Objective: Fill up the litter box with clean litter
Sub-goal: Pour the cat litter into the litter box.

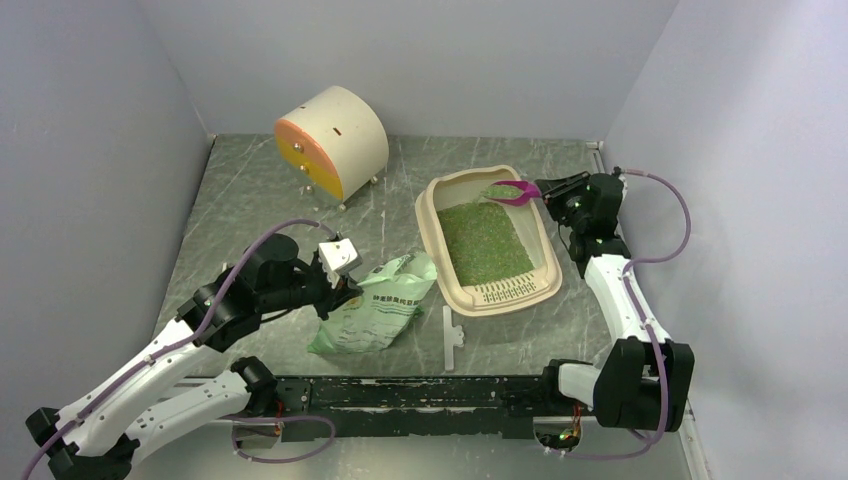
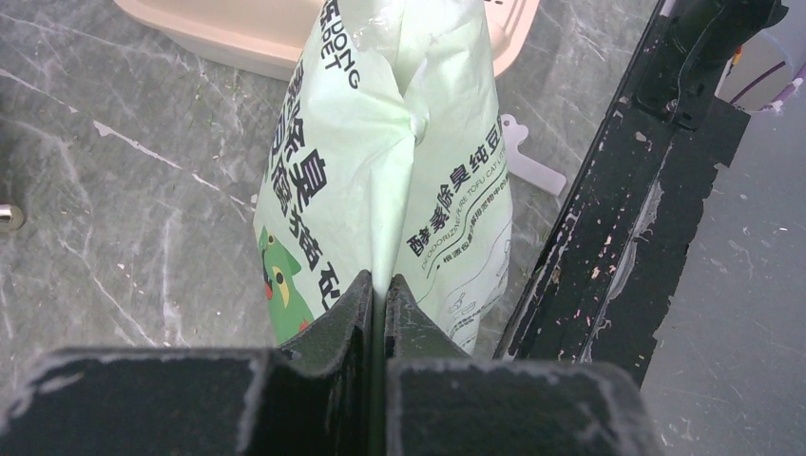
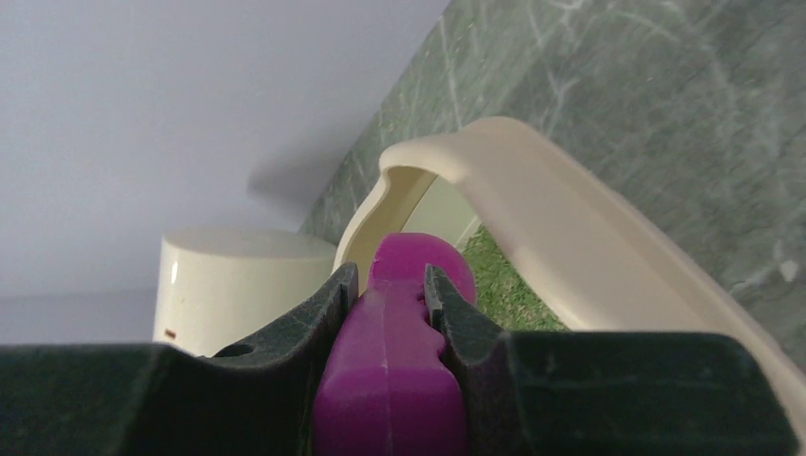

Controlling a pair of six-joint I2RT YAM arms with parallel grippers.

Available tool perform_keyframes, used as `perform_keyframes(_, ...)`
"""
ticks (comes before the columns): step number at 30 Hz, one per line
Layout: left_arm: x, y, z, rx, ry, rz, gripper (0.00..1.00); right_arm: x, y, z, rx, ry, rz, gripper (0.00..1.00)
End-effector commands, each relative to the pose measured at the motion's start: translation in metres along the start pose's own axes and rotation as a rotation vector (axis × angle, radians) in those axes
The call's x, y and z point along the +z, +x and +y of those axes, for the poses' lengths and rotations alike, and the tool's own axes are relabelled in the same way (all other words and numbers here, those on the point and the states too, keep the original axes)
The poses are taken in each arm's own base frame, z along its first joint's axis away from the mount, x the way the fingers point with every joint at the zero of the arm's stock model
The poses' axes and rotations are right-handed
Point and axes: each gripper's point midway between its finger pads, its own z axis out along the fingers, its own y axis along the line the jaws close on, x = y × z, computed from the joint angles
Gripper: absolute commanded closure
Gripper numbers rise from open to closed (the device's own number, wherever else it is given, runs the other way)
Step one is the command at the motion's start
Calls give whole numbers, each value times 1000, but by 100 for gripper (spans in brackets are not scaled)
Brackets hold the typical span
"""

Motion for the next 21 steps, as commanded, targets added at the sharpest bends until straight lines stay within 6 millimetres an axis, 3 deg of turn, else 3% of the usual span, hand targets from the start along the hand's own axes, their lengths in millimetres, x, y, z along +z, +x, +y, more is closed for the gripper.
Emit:
perform_keyframes(1, -11, -63, -1, 61, -1, -225, 95, 0, -30, 9, -34, 19, -131, 100)
perform_keyframes(9, -8, -64, -2, 67, 9, -220, 95, -20, -42, 1, -82, 68, -211, 100)
perform_keyframes(15, -9, -63, -3, 62, 12, -225, 95, -44, -39, -13, -135, 121, -223, 100)
perform_keyframes(21, -9, -63, -4, 63, 16, -226, 95, -74, -24, -26, -181, 153, -183, 100)
